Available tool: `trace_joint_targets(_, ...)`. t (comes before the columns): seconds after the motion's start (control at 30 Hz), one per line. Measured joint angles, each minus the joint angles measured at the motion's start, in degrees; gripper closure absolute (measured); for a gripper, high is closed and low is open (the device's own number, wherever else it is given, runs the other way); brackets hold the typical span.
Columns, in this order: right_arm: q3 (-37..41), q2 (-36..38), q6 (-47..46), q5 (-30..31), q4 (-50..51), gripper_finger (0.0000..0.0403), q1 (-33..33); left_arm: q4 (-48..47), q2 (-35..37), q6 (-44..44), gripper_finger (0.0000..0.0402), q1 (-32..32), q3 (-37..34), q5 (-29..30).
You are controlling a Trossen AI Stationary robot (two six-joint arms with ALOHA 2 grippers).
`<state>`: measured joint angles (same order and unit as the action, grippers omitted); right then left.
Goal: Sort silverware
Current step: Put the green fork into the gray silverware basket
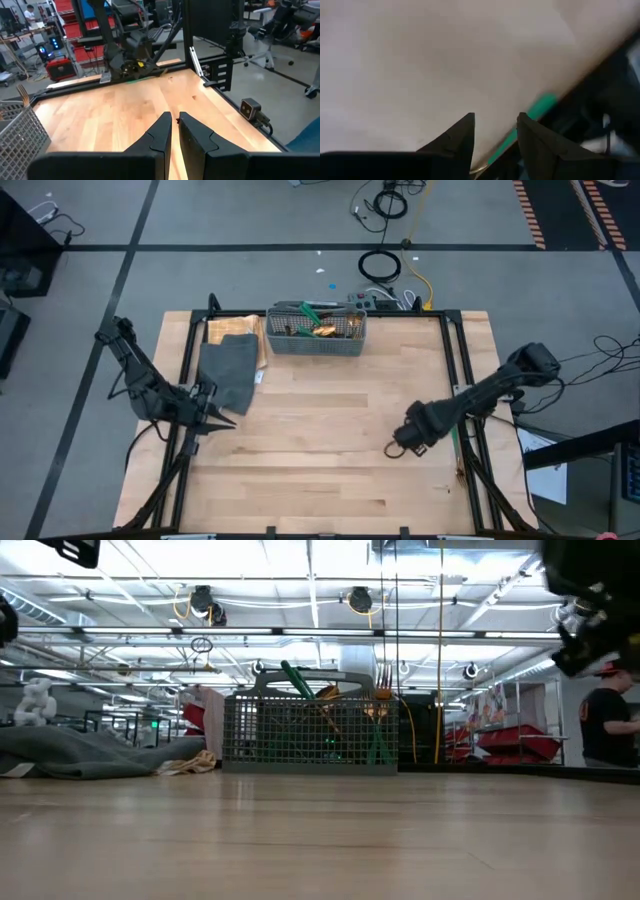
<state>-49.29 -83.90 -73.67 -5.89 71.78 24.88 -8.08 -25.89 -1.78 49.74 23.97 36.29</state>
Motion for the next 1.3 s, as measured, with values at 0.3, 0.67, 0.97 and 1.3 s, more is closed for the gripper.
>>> trace_joint_targets(0.3, 5.68, -0.24, -25.78, -4.79, -2.06, 0.0268, 10.40, -0.37, -1.43, 0.00, 0.0359, -0.01, 0.00, 0.00)
trace_joint_targets(0.67, 5.74, -0.33, -35.17, -10.05, -2.83, 0.0265, 16.28, -0.37, -1.60, -0.04, 0.0359, -0.01, 0.00, 0.18)
trace_joint_targets(0.97, 11.32, -0.33, -38.43, -11.02, -12.17, 0.0262, 18.12, -0.37, -1.60, -0.04, 0.0359, -0.02, 0.00, 0.22)
trace_joint_targets(1.3, 15.84, -0.02, -42.72, -13.83, -19.68, 0.0293, 18.88, -0.36, -1.60, -0.02, 0.0359, 0.00, 0.00, 0.25)
